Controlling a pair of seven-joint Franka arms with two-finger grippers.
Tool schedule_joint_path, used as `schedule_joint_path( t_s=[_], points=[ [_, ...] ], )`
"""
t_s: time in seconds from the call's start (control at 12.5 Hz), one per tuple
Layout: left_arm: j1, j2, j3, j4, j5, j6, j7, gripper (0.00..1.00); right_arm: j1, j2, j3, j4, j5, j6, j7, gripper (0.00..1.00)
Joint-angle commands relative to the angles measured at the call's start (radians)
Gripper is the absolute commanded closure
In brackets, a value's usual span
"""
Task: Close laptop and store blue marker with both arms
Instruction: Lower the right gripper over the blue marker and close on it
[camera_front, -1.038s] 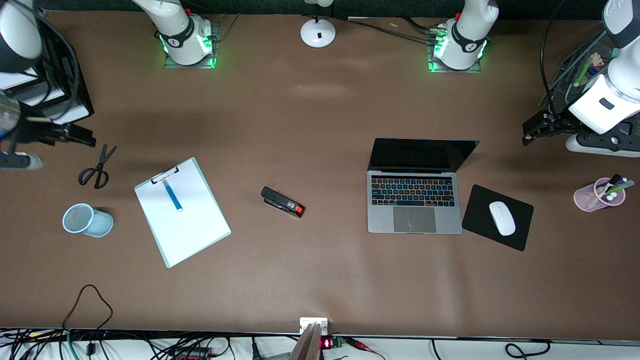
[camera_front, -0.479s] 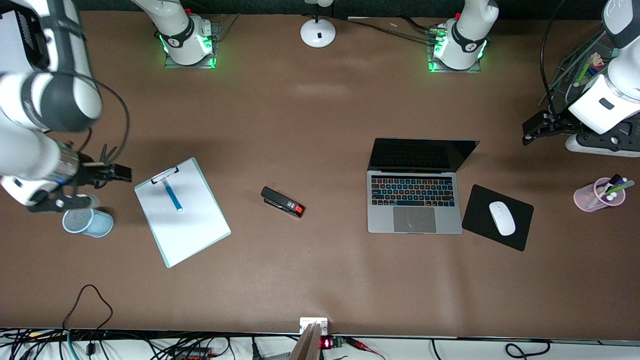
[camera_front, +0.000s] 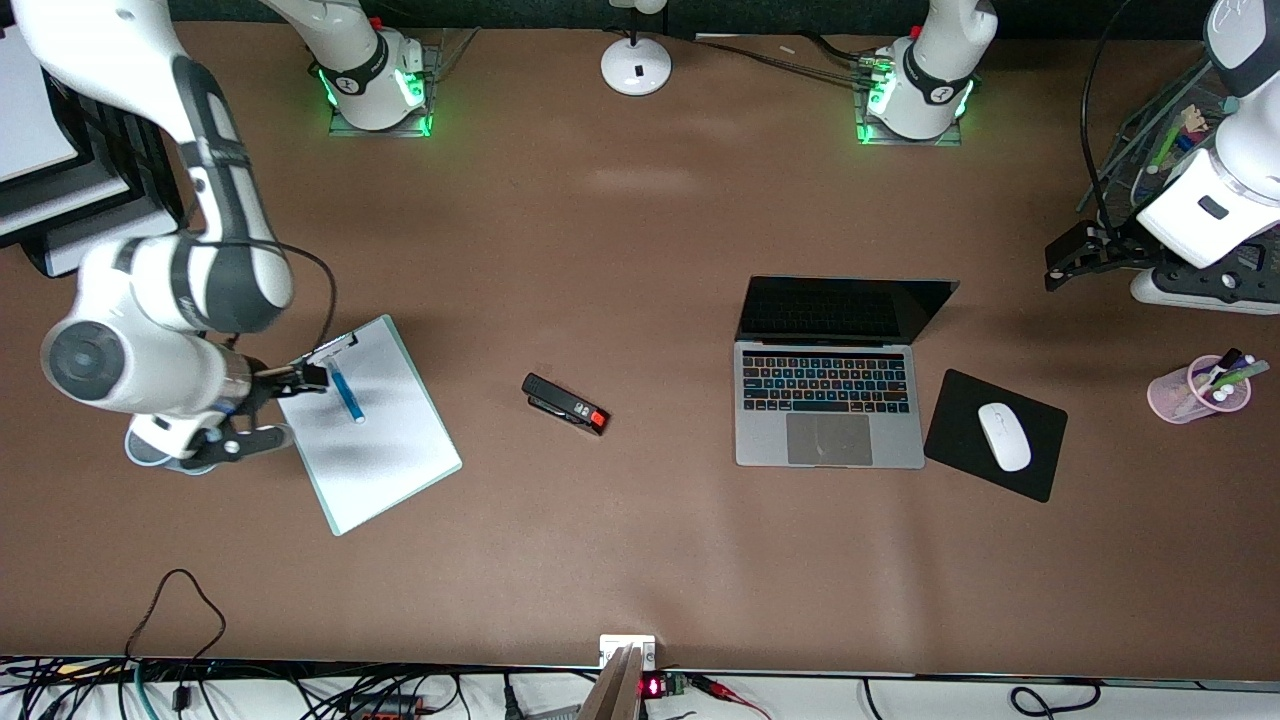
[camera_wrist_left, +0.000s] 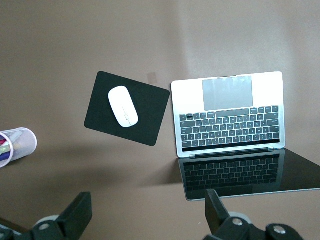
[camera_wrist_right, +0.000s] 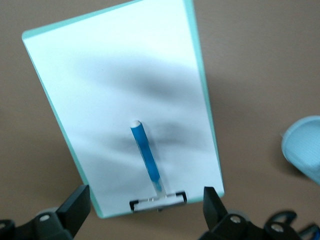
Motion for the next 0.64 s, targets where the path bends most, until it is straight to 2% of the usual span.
schedule_joint_path(
  t_s=[0.0, 0.32, 0.4, 0.48, 0.56],
  points=[
    [-0.009, -0.005, 0.009, 0.007, 0.017, -0.011, 0.017, 0.00, 0.001, 0.056, -0.004, 0.014, -0.004, 0.055, -0.086, 0.00],
    [-0.010, 0.017, 0.008, 0.010, 0.017, -0.062, 0.013, 0.00, 0.004, 0.120, -0.004, 0.014, -0.005, 0.147, -0.107, 0.00],
    [-0.010, 0.018, 0.008, 0.010, 0.017, -0.069, 0.007, 0.08, 0.005, 0.134, -0.004, 0.014, -0.005, 0.161, -0.129, 0.05],
    [-0.010, 0.021, 0.008, 0.012, 0.017, -0.073, 0.013, 0.45, 0.005, 0.143, -0.004, 0.010, -0.004, 0.170, -0.147, 0.10],
    [-0.017, 0.035, 0.008, 0.028, 0.017, -0.077, 0.013, 0.66, 0.005, 0.154, -0.004, 0.010, -0.004, 0.176, -0.156, 0.16]
  ],
)
